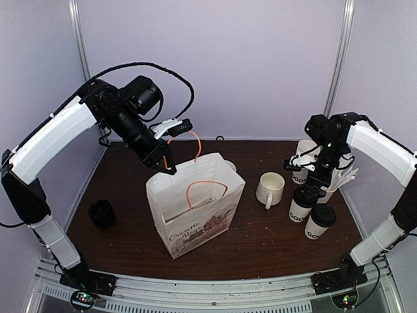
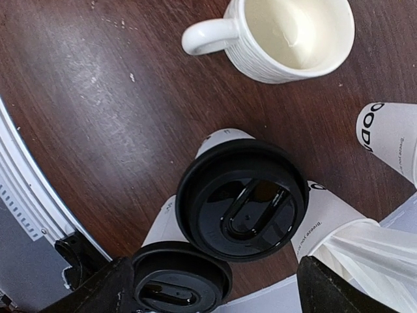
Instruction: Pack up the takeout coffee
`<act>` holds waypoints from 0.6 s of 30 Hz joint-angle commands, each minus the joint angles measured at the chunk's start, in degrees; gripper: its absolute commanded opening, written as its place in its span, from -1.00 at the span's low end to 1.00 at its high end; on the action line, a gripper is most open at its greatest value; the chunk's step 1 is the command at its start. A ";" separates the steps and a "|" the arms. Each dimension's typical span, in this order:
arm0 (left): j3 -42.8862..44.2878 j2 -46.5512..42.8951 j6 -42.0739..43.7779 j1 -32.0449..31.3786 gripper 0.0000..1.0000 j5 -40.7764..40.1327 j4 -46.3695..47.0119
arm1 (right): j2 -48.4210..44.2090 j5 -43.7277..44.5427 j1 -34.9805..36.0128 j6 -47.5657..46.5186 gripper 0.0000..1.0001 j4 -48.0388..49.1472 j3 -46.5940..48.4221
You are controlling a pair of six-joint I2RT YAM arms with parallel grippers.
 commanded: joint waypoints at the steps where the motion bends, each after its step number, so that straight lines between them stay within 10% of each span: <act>1: 1.64 1.22 4.10 0.28 -1.00 6.97 0.59 | 2.78 6.86 0.03 1.64 0.80 0.77 0.82; 18: 4.67 8.60 11.61 0.28 -1.00 6.19 0.48 | 8.34 7.68 -0.39 1.96 0.74 4.62 1.07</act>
